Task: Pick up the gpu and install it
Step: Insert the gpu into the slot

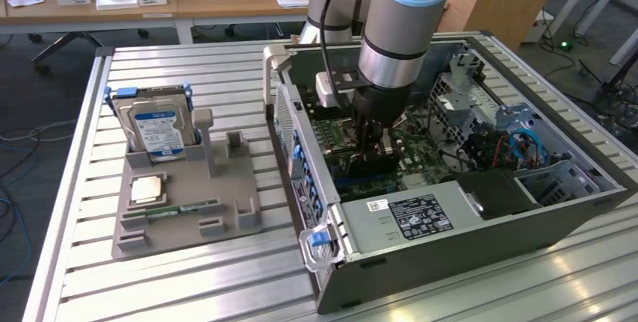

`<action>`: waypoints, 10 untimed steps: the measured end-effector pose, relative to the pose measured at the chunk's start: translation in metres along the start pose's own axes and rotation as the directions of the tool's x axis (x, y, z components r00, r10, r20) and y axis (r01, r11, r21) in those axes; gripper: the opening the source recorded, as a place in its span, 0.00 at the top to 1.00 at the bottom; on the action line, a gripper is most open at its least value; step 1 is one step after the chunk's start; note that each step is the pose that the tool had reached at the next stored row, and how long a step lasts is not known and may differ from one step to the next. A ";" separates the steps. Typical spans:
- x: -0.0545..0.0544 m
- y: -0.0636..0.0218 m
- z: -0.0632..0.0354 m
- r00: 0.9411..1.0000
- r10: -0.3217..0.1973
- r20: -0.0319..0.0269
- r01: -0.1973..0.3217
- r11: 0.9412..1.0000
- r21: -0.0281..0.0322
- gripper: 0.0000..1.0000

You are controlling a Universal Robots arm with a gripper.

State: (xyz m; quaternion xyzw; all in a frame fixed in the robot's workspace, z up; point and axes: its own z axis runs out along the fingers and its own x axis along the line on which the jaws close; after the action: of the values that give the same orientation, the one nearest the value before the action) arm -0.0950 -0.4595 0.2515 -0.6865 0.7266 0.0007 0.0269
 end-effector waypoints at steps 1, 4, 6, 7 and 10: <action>0.000 0.0000 0.0000 1.000 0.000 0.000 0.000 1.000 0.000 0.73; 0.000 0.0000 0.0000 1.000 0.000 0.000 0.000 1.000 0.000 0.73; 0.000 0.0000 0.0000 1.000 0.000 0.000 0.000 1.000 0.000 0.73; 0.000 0.0000 0.0000 1.000 0.000 0.000 0.000 1.000 0.000 0.73; 0.000 0.0000 0.0000 1.000 0.000 0.000 0.000 1.000 0.000 0.73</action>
State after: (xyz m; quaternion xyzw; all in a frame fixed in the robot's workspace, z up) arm -0.0950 -0.4595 0.2515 -0.6866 0.7266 0.0007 0.0269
